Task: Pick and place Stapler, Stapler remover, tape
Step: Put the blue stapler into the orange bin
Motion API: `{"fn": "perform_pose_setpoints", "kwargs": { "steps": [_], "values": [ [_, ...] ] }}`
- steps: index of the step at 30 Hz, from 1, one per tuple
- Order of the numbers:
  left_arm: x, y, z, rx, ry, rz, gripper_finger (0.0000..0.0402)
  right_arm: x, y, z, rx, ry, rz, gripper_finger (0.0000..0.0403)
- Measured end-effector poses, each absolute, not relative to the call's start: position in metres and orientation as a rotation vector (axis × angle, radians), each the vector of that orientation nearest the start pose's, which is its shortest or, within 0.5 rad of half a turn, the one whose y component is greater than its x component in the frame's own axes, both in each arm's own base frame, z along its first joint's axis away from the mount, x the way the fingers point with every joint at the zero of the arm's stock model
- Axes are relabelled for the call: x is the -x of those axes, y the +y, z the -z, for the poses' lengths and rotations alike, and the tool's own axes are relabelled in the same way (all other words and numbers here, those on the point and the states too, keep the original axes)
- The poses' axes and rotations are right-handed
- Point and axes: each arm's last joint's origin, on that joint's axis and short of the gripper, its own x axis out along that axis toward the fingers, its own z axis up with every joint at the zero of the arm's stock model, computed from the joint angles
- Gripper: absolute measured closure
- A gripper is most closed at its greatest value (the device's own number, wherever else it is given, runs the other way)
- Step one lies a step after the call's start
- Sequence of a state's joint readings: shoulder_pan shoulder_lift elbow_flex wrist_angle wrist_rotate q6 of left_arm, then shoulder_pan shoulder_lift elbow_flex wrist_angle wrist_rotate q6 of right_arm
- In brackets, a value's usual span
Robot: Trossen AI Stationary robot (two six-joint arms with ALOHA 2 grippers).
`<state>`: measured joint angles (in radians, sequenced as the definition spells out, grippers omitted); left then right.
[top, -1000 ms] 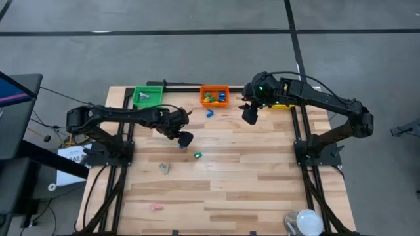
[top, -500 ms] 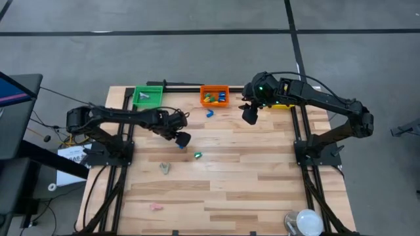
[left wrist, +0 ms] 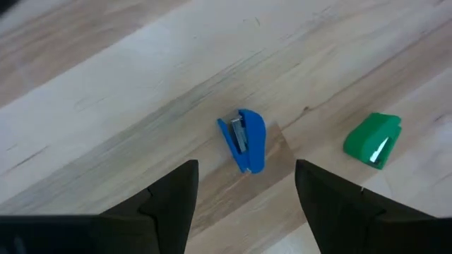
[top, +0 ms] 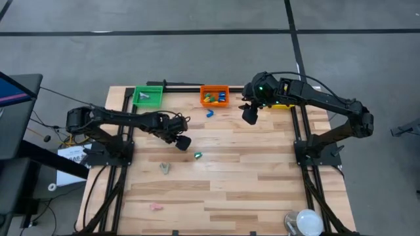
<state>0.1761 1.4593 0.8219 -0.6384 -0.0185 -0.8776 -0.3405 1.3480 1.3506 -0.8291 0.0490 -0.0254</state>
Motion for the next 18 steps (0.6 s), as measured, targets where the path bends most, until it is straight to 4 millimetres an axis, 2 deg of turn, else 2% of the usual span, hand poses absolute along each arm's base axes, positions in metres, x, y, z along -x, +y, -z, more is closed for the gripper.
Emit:
{"fn": "perform_pose_setpoints", "kwargs": {
  "steps": [9, 13, 18],
  "values": [
    [-0.262, 0.048, -0.201, 0.839, 1.062, -0.667, 0.0175, -0.256, -0.092, -0.351, -0.097, 0.827, 0.356, 0.0230],
    [-0.264, 0.049, -0.205, 0.841, 1.054, -0.660, 0.0175, -0.256, -0.092, -0.351, -0.097, 0.827, 0.356, 0.0230],
    [-0.277, 0.050, -0.204, 0.834, 1.106, -0.631, 0.0189, -0.256, -0.092, -0.351, -0.097, 0.827, 0.356, 0.0230]
  ]
}}
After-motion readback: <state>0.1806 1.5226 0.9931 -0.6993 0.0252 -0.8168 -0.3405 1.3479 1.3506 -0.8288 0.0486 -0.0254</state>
